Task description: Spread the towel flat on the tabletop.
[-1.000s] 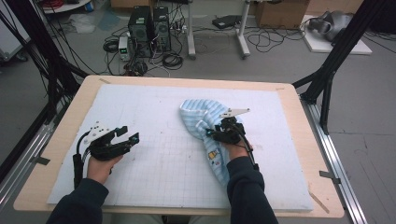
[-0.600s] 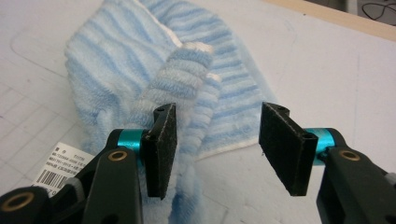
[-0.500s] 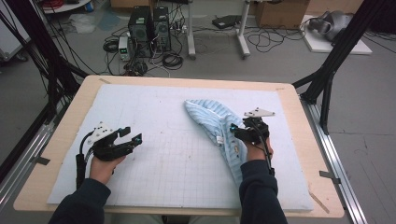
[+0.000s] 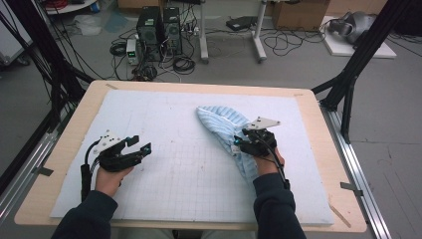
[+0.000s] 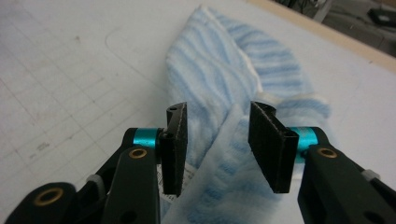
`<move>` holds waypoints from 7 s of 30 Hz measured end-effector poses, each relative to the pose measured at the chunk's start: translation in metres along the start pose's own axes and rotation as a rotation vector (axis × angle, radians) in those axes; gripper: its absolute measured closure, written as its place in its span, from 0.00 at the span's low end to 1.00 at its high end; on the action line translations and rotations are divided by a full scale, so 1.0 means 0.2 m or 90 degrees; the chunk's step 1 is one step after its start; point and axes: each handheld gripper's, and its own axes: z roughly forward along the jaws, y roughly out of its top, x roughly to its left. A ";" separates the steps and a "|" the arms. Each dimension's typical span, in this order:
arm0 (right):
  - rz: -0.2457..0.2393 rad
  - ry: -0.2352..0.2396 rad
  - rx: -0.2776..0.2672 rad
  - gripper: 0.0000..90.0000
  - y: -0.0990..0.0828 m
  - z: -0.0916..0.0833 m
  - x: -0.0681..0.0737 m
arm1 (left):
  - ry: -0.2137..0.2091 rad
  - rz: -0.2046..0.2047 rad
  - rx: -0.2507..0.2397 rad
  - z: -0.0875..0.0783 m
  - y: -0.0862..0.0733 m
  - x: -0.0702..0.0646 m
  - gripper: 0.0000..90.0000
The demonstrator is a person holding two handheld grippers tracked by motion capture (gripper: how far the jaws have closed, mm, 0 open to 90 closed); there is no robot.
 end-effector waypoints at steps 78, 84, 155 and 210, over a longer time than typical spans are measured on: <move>0.136 -0.053 -0.059 0.25 -0.48 -0.31 -0.15 | -0.099 0.013 0.140 0.48 -0.01 -0.32 0.45; 0.142 -0.053 -0.058 0.25 -0.50 -0.32 -0.16 | -0.109 0.038 0.171 0.52 -0.03 -0.36 0.56; 0.149 -0.048 -0.074 0.25 -0.40 -0.25 -0.12 | -0.092 0.036 0.071 0.12 0.07 -0.21 0.23; 0.143 -0.039 -0.071 0.25 -0.35 -0.20 -0.07 | -0.128 0.104 0.243 0.03 -0.14 -0.23 0.96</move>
